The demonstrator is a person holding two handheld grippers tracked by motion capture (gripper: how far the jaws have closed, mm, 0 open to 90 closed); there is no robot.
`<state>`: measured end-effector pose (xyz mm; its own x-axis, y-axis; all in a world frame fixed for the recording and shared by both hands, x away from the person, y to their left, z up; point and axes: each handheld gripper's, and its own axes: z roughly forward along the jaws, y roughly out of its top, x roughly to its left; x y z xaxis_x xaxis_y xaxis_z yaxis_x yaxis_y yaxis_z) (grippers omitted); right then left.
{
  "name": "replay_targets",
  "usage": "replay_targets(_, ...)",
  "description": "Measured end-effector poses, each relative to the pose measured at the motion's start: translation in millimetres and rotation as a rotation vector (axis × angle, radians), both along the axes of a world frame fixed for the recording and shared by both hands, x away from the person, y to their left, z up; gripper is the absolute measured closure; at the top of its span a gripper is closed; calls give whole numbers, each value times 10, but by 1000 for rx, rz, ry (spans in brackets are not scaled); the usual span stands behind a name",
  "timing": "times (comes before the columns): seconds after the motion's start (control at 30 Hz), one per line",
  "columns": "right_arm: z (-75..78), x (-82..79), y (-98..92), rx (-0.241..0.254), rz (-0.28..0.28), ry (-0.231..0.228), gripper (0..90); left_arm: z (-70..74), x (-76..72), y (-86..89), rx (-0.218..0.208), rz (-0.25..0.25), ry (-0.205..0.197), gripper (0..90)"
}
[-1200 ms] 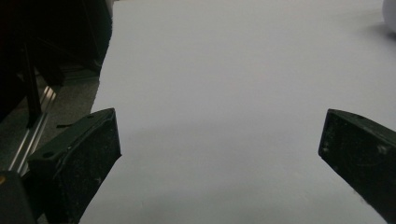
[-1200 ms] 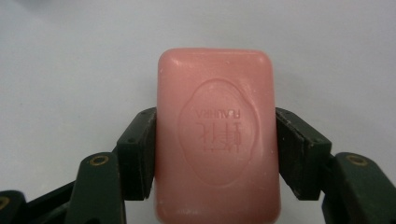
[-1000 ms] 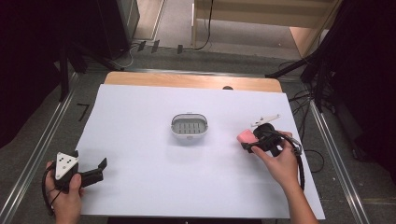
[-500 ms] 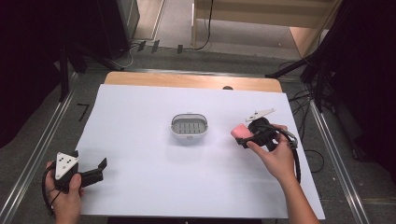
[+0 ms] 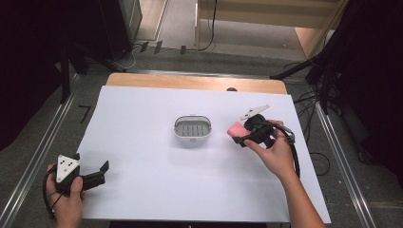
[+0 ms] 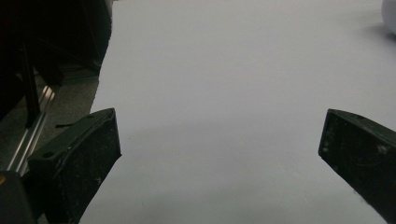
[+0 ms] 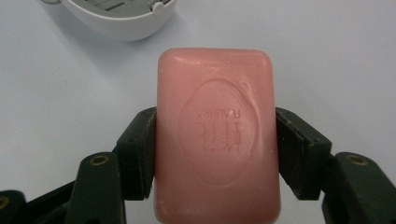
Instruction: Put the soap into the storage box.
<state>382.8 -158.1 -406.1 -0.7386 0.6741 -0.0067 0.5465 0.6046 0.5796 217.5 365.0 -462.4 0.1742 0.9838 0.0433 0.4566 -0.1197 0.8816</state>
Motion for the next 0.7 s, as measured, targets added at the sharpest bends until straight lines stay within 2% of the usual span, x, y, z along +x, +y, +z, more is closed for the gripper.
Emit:
replay_targets(0.2, 37, 37, 77, 12, 17, -12, 389, 1, -4, 3, -4, 1, -3, 0)
replay_targets(0.47, 65, 103, 207, 35, 79, -13, 389, 0, -1, 2, -2, -1, 1, 0)
replay_targets(0.7, 81, 138, 282, 47, 109, -30, 389, 0, 2, 3, -4, -2, 3, 0)
